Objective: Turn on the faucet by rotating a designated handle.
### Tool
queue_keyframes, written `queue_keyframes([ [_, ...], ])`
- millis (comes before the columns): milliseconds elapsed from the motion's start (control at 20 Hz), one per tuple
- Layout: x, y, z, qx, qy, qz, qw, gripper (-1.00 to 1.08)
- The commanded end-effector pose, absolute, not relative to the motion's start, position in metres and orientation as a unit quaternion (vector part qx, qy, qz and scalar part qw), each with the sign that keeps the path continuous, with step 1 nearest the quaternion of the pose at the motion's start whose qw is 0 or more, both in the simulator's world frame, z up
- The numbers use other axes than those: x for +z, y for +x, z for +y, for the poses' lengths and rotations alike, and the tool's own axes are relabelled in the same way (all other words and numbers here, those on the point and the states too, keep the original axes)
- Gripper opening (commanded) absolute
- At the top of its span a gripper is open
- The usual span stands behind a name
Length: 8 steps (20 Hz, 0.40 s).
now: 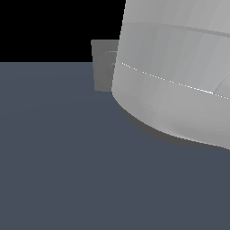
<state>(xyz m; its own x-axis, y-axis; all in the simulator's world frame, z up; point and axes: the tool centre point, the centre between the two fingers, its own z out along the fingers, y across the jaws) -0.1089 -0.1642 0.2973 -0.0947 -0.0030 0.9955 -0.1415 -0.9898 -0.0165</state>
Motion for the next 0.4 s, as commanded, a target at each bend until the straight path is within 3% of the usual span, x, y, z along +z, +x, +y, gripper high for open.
queue_keyframes([
  [0, 0.294, -0.105, -0.162, 0.704, 0.708, -0.033, 0.053, -1.00],
  [350, 0.313, -0.104, -0.164, 0.705, 0.707, -0.031, 0.055, -1.00],
])
